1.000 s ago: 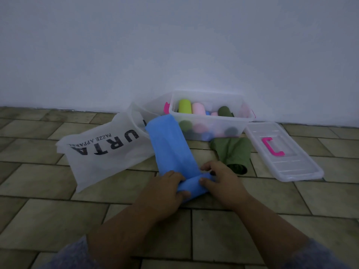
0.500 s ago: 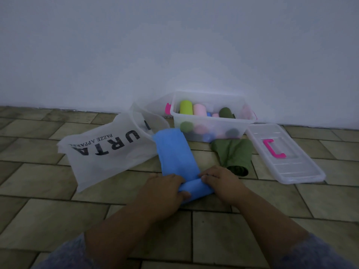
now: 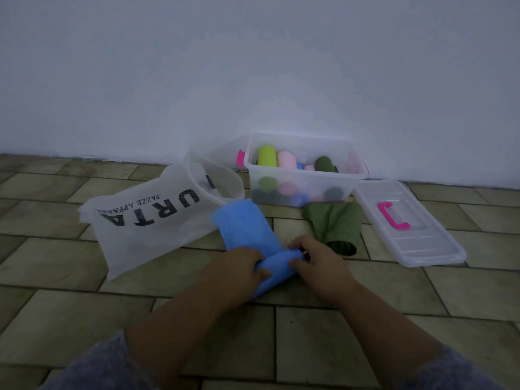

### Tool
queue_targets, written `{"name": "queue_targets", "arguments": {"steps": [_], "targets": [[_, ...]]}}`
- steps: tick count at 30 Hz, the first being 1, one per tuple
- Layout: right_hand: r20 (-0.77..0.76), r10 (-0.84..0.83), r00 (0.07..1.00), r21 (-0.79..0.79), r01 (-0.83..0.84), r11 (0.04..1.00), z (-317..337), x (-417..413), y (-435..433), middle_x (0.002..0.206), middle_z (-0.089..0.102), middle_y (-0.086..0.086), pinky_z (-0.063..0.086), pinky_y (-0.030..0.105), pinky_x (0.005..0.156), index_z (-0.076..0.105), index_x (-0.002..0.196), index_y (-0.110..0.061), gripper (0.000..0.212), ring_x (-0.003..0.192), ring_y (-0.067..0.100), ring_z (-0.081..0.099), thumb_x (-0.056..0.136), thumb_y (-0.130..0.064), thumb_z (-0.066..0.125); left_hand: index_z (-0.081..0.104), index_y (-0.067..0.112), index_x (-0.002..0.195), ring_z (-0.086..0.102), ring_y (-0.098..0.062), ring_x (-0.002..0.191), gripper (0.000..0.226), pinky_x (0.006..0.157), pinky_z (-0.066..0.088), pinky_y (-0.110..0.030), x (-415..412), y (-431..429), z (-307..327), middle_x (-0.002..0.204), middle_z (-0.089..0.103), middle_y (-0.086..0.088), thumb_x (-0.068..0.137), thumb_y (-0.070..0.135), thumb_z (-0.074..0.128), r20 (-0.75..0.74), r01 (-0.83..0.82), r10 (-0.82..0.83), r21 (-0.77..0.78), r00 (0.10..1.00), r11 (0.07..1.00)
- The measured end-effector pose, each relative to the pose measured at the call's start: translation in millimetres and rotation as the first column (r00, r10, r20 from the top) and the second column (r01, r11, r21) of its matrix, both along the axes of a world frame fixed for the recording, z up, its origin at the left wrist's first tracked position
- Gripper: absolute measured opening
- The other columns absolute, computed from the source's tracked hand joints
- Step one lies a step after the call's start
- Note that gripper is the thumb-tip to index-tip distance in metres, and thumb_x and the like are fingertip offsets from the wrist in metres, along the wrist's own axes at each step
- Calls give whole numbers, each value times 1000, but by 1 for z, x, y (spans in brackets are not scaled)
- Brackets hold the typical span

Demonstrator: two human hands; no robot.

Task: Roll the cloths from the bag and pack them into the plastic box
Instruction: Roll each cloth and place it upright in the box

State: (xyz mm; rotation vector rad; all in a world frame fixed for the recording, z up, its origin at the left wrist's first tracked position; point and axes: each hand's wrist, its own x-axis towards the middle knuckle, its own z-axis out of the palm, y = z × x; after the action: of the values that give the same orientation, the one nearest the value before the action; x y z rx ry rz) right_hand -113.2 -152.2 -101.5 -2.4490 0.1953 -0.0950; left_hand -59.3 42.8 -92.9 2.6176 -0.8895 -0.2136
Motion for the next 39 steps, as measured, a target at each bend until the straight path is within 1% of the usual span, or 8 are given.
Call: {"name": "queue_targets", "arguments": {"steps": [5,13,16,19,22,27,32,39], "targets": [[-16,2,1000,-94,-3,996,1,-1,-2,107,60,-9,45,38,89,60,109,-36,27,99,13,55,83,-42,61,46,33,131,49,-12,100,48,80,34,-28,-3,4,-3,117,48,8,88,53,44,286,64,-74,41,955,997],[-75,76,994,-109,-83,991,5,2,0,123,58,-6,44,33,92,50,129,-35,47,106,12,54,84,-40,62,56,28,107,50,-10,83,31,73,39,-28,0,3,2,106,60,4,90,52,46,18,-21,21,53,1000,998],[-75,83,994,-117,-92,989,4,1,2,116,61,-8,46,33,87,50,122,-38,42,98,10,56,82,-44,61,58,31,112,49,-10,89,38,78,34,-32,4,7,3,113,58,7,91,55,36,155,-7,-18,159,988,987],[-104,68,992,-225,-90,970,6,7,1,119,56,-7,42,43,96,51,125,-37,44,110,15,52,84,-51,55,45,34,130,49,-12,108,56,91,34,-33,3,11,-4,123,49,10,82,62,45,209,34,-42,42,977,999],[-122,58,991,-316,-94,944,8,11,4,126,50,-6,36,44,98,46,132,-38,48,118,18,46,87,-54,48,49,33,121,54,-12,100,47,85,34,-29,3,10,-6,116,57,10,82,58,51,180,-27,27,-3,983,1000],[-50,103,993,-285,-113,952,4,8,10,126,53,-8,38,43,95,40,129,-42,46,115,16,50,86,-43,54,53,34,118,53,-16,105,39,88,27,-41,20,4,4,117,57,6,90,55,36,230,-115,64,213,971,970],[-80,100,992,-423,-124,897,10,18,12,131,45,-7,34,42,95,41,134,-40,52,121,19,43,84,-49,52,47,38,118,49,-13,111,45,97,28,-37,15,6,-6,118,51,12,78,59,53,251,-30,20,39,968,999],[-63,194,979,-501,-199,843,10,15,23,128,47,-9,31,41,91,41,128,-42,53,116,20,45,78,-46,56,51,39,124,51,-17,109,42,86,24,-41,35,1,10,121,57,4,90,58,33,150,-105,62,298,987,949]]}}
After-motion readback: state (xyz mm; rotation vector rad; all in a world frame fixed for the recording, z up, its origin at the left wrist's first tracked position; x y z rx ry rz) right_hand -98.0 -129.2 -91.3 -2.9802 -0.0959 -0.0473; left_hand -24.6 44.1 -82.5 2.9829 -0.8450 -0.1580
